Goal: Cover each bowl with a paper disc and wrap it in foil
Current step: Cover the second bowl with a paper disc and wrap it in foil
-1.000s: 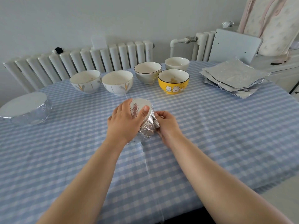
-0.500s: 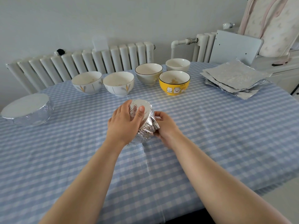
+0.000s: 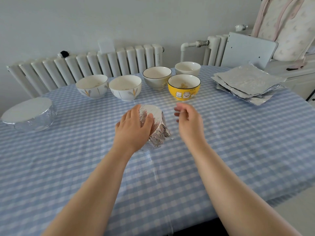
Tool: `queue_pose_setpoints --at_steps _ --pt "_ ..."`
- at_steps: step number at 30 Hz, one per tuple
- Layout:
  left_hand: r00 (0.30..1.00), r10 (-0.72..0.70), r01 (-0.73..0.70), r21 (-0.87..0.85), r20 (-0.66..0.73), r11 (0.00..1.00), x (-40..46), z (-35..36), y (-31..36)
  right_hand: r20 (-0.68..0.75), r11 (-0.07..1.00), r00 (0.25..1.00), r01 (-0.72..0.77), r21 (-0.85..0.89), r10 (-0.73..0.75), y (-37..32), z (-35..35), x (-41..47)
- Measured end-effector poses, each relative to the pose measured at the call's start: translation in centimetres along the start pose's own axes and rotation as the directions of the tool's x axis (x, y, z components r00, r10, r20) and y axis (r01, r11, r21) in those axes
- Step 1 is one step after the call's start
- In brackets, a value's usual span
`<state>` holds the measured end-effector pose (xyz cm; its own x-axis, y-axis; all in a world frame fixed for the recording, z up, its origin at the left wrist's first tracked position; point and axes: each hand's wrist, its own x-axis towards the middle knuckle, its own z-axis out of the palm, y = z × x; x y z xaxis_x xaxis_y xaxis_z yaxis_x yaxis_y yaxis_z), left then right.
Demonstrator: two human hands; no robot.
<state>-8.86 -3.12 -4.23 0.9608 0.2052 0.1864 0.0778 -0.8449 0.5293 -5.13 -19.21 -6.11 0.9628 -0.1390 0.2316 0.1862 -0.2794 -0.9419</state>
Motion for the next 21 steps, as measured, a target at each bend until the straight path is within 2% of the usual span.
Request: queue_pose_setpoints --at_steps 2,5,9,17,21 --pt "1.0 0.0 0.0 0.032 0.005 1.0 0.1 0.1 0.2 0.129 0.986 0.985 0.13 -0.107 -0.116 -1.3 -0.2 -1.5" --pt "1.0 0.006 -0.006 0.077 0.007 0.997 0.3 0.4 0.8 0.312 0.962 0.944 0.181 -0.203 -0.112 -2.1 0.1 -3.6" --pt "1.0 0.025 -0.024 0.152 -0.005 0.988 0.2 0.7 1.6 0.29 0.974 0.957 0.073 -0.216 -0.007 -1.8 0.3 -3.7" --pt "0.999 0.04 -0.046 0.276 0.027 0.96 0.4 1.2 2.7 0.251 0.99 0.957 -0.143 -0.014 0.142 -0.6 -0.3 -2.1" --pt "0.998 0.045 -0.054 0.294 0.038 0.954 0.5 1.4 2.8 0.297 0.986 0.942 -0.133 -0.098 0.156 0.5 -0.6 -1.8"
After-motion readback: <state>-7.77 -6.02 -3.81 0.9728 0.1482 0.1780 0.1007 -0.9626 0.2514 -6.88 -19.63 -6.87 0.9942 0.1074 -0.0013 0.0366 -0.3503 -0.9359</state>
